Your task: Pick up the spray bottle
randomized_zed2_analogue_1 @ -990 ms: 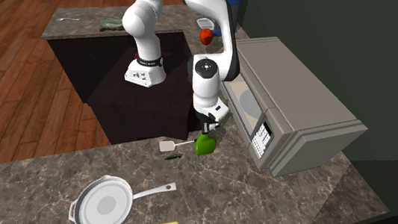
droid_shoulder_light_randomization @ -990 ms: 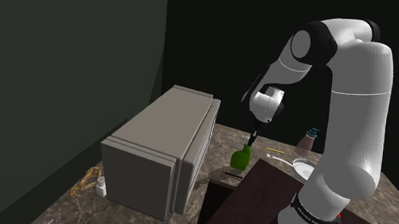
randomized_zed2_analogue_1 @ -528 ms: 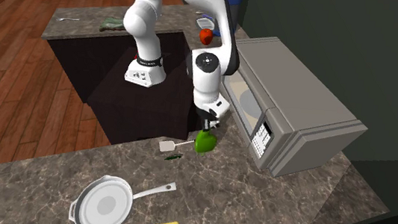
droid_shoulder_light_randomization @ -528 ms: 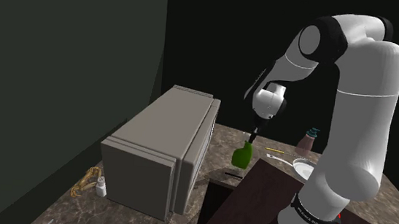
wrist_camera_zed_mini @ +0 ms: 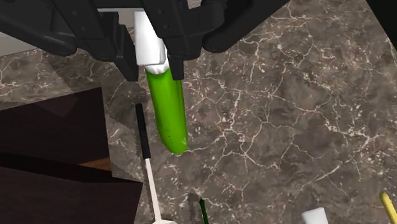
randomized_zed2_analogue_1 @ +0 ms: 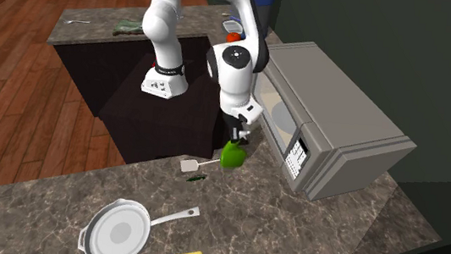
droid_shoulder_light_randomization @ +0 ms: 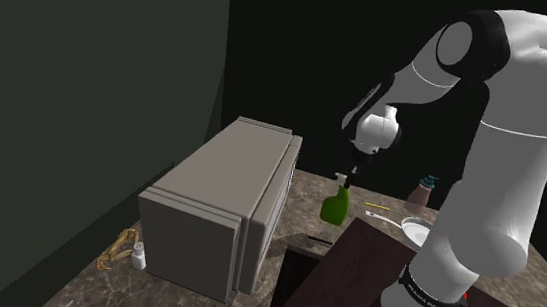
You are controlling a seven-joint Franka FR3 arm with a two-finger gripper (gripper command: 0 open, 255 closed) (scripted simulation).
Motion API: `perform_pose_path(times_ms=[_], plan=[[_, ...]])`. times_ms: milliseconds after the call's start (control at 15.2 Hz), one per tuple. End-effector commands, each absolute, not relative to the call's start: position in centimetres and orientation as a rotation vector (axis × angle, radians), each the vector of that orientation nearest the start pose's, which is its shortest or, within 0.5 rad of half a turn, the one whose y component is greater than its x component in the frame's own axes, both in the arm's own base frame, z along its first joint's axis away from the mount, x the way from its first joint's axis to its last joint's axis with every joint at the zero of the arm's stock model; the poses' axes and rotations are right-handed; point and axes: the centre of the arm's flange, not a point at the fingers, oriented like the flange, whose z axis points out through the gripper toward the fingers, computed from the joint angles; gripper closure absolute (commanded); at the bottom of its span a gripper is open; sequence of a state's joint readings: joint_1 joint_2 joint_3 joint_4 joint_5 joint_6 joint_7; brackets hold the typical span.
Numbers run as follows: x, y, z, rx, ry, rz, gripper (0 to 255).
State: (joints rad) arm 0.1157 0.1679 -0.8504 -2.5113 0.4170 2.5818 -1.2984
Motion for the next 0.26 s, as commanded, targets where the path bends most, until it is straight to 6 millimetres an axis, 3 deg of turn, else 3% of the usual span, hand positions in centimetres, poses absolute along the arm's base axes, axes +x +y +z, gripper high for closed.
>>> perform_pose_path(times_ms=[0,198], plan=[[33.09,-32.11,24.82,-3.061,-0.325,-0.101,255],[33.09,-32.11,25.43,-3.061,-0.325,-0.101,255]])
